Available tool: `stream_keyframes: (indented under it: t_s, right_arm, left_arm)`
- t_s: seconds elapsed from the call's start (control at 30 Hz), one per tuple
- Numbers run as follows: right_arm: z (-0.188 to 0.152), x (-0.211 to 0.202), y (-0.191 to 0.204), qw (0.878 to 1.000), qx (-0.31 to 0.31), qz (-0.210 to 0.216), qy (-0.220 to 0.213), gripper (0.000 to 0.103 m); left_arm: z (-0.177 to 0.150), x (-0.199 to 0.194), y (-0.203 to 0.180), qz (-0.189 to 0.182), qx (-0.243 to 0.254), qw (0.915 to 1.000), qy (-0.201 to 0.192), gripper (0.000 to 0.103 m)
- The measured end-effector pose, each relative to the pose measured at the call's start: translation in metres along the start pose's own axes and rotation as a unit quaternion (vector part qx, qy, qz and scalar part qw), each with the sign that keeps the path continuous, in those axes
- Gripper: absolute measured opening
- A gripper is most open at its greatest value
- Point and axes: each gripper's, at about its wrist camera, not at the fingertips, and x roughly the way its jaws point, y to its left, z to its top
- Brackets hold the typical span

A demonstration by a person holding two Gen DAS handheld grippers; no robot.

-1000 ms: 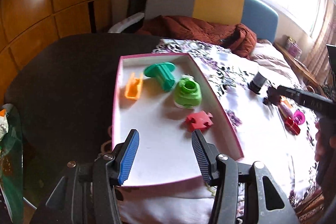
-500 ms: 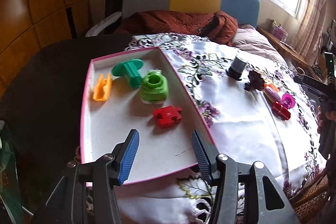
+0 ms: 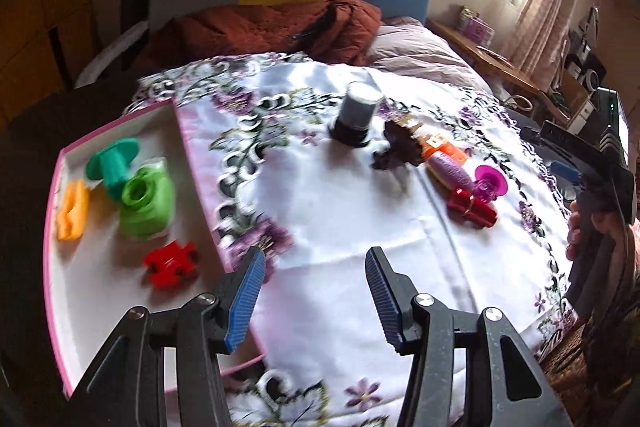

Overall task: Organize rigid objects
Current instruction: 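Move both tools back toward the remaining toys on the tablecloth, then close the left gripper on the brown claw hair clip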

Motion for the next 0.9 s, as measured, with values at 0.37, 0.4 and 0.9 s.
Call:
stream_keyframes:
  t_s: [0.37,0.4,0.9]
  right_arm:
    - [0.003,0.003,-0.011,0.999,0.035,0.019,0.013,0.095]
    - [0.003,0.003,-0.011,0.999,0.036,0.020,0.013,0.095]
    - [0.005,0.009,-0.006,0.998,0.037,0.047,0.028,0.096]
  left_arm:
    - [0.054,0.053,-0.049,-0.039,0.026,0.9988,0.015,0.053]
    - [0.058,0.057,-0.054,-0.039,0.028,0.9987,0.015,0.054]
    - [0.100,0.133,-0.081,-0.052,0.014,0.9984,0.016,0.066]
